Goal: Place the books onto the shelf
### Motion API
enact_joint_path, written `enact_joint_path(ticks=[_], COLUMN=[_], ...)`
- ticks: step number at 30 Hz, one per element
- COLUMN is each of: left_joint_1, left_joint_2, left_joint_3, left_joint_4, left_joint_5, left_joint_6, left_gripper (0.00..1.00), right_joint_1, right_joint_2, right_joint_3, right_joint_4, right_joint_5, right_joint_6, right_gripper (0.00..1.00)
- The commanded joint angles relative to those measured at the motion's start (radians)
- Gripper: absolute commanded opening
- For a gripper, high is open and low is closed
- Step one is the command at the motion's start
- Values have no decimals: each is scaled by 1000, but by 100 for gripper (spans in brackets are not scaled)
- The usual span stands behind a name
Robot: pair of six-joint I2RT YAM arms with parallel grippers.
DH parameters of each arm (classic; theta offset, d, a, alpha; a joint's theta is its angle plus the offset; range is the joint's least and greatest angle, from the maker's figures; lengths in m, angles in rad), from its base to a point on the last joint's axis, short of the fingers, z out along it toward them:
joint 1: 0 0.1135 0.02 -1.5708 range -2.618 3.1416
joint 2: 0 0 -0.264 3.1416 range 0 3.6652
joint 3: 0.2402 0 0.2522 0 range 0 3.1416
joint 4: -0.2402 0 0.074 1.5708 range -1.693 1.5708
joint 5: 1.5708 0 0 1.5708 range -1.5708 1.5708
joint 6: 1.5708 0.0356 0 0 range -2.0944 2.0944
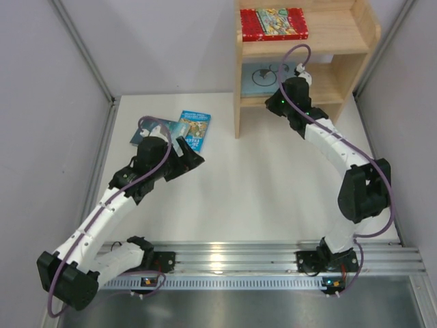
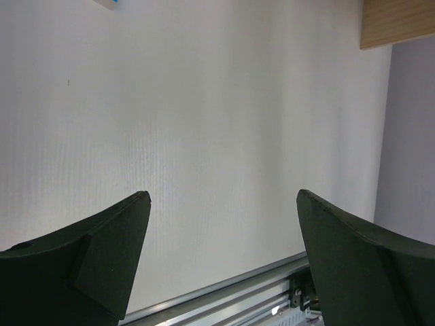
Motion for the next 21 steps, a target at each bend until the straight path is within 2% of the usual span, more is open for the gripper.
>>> enact_joint_path(ticks=[1,3,5,7,8,9,10,11,12,13,14,15,17,19,21], left_joint_1=[23,69,165,259,354,395,434,498,517,532,558,568,588,598,609], left_joint_2=[73,136,191,223,252,265,277,292,299,302,303,300,294,299,317], left_joint_3=[105,141,167,147,131,115,79,62,45,2,-27,-60,-171,-278,-331], left_joint_4=[49,42,48,91,110,155,175,189,198,256,297,340,510,650,793], left_joint_5=[-67,-55,-21,96,136,169,205,197,181,171,166,161,166,178,183], left_joint_6=[51,49,40,8,-11,-43,-52,-60,-67,-72,-78,-107,-150,-225,-270], left_gripper=[94,94,94,93,92,92,93,93,94,95,95,95,95,95,97], right_joint_1=[1,1,1,-2,0,0,-2,1,1,3,6,10,17,17,17], right_joint_2=[-100,-143,-201,-241,-274,-290,-305,-336,-348,-362,-387,-399,-423,-436,-456], right_joint_3=[-38,-65,-121,-188,-213,-239,-283,-308,-335,-390,-415,-462,-498,-533,-559], right_joint_4=[20,21,21,30,38,59,66,76,127,150,158,209,231,239,239], right_joint_5=[-31,-53,-65,-79,-96,-132,-143,-177,-205,-229,-255,-268,-294,-303,-315], right_joint_6=[-15,-10,-6,13,16,26,34,43,65,75,88,103,106,103,88], right_gripper=[0,0,0,3,7,17,21,27,32,44,50,62,72,87,99])
